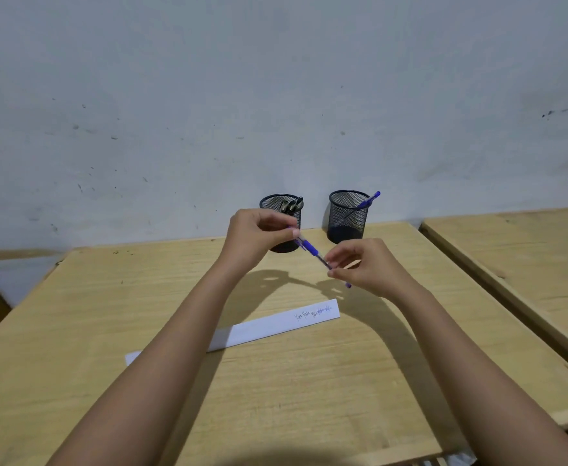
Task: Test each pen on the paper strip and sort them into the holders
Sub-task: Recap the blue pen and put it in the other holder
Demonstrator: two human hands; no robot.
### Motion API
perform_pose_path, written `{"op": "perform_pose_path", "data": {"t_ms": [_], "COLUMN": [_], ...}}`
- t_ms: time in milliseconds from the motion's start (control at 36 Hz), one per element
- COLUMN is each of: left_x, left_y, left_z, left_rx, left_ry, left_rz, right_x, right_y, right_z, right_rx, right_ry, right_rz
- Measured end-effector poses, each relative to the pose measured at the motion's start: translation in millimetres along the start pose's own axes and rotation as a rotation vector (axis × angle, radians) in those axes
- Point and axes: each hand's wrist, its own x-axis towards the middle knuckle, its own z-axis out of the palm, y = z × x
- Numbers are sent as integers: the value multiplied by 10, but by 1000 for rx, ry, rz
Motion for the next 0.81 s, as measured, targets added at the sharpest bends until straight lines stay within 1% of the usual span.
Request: {"op": "perform_pose_path", "data": {"t_ms": [111,167,222,278,361,444,500,611,694,750,806], "left_x": [123,218,331,461,631,733,807,981,1097,1138,1182], "left_y": [139,175,145,35,-163,-255,-331,-479,-630,-707,-810], "left_z": [313,465,588,696,825,943,1023,1180,1268,1309,1340], "left_rx": [-99,-187,-216,-145,64,131,147,140,70,-27,-65], "left_ry": [4,-12,-26,-44,-66,-101,-127,-141,-133,-111,-91], "left_rz": [50,34,5,-13,-44,-73,-89,-107,-165,-228,-224], "right_x": [10,29,52,84,197,417,565,847,1061,1182,1288], "right_y": [76,151,240,347,507,616,657,749,797,833,881], "right_z": [-13,-46,-123,-261,-530,-774,-899,-1023,-1009,-982,-954], "right_rx": [-2,29,83,220,472,678,738,727,649,615,607], "right_ry": [97,179,285,399,527,645,695,692,668,634,561], "right_rz": [-25,-5,31,55,60,91,102,101,105,105,103]}}
